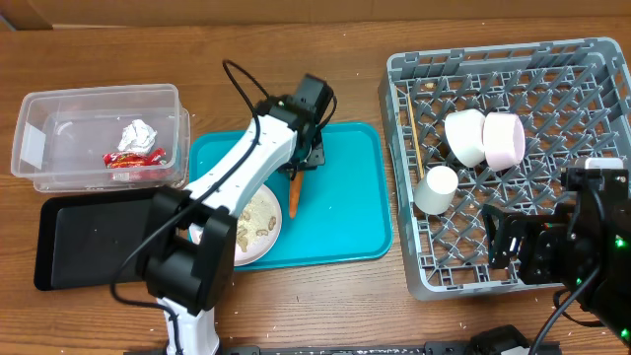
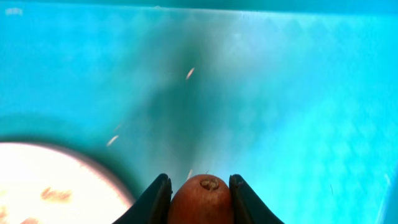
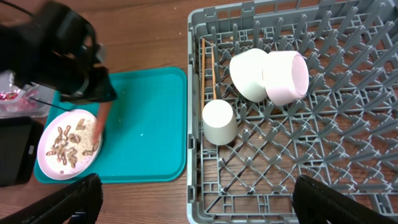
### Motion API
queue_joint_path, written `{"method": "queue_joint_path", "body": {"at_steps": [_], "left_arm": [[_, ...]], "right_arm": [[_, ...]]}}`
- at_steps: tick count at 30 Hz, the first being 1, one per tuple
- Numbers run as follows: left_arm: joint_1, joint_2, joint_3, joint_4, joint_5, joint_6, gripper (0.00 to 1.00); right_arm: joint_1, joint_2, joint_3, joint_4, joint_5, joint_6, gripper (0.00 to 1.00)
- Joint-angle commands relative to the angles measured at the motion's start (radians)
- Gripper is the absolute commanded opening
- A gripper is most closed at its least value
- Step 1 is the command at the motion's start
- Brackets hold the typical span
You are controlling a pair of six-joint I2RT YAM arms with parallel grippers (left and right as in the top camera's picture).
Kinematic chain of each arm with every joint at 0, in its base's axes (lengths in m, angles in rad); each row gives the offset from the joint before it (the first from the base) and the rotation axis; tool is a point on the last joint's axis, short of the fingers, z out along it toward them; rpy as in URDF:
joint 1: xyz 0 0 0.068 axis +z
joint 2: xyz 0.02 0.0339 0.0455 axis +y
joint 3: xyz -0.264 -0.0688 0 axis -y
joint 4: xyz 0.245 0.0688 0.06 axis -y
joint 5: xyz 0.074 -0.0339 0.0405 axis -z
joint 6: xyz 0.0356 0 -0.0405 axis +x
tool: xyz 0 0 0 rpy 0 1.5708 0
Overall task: Sort waste into correct bins and load items into the dishwasher
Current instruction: 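Grasp the carrot and carry it onto the black tray, then return the left gripper to the white plate and grip its rim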
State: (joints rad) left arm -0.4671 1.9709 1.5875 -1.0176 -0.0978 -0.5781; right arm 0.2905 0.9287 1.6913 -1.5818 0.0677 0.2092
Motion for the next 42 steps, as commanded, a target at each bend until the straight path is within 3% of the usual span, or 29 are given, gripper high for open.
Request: {"method": "queue_joint_path", "body": {"at_steps": [1,9,14,20,24,27,30,31,33,34,36,42], "left_arm": [[0.039,-0.102,0.100,-0.107,-0.037,0.037,0.09],[0.260,-0.253,0.123,-0.397,-0.071,-0.079,0.05],[0.417,-0.303,0.045,-0.453,-0.129,-0.105,0.05],[0.592,-0.314,-0.192,-0.397,-0.275,-0.195,0.15],[0.723,-0.314,-0.342,-0.245,-0.264,-0.213,0.07],[0.812,-0.314,-0.380,-0.180,-0.264,-0.212,0.06],[0.874,-0.315,-0.362,-0.177,-0.263,-0.210,0.18],[0.892,-0.316,-0.351,-0.181,-0.256,-0.203,0.28],[0.912,-0.317,-0.327,-0.187,-0.226,-0.173,0.59],[0.918,-0.318,-0.314,-0.189,-0.203,-0.150,0.70],[0.919,-0.319,-0.283,-0.207,-0.138,-0.118,0.76],[0.824,-0.388,-0.215,-0.209,0.029,-0.003,0.70]], "right_arm": [[0.003,-0.002,-0.002,0.004,0.009,0.001,1.00],[0.003,-0.002,-0.002,0.004,0.009,0.001,1.00],[0.003,-0.002,-0.002,0.004,0.009,0.001,1.00],[0.003,-0.002,-0.002,0.004,0.009,0.001,1.00],[0.003,-0.002,-0.002,0.004,0.009,0.001,1.00],[0.003,-0.002,-0.002,0.000,0.009,0.001,1.00],[0.003,-0.002,-0.002,-0.005,0.009,0.001,1.00],[0.003,-0.002,-0.002,-0.006,0.009,0.001,1.00],[0.003,-0.002,-0.002,-0.006,0.009,0.001,1.00],[0.003,-0.002,-0.002,-0.006,0.009,0.001,1.00],[0.003,-0.002,-0.002,-0.006,0.009,0.001,1.00],[0.003,-0.002,-0.002,-0.006,0.009,0.001,1.00]]}}
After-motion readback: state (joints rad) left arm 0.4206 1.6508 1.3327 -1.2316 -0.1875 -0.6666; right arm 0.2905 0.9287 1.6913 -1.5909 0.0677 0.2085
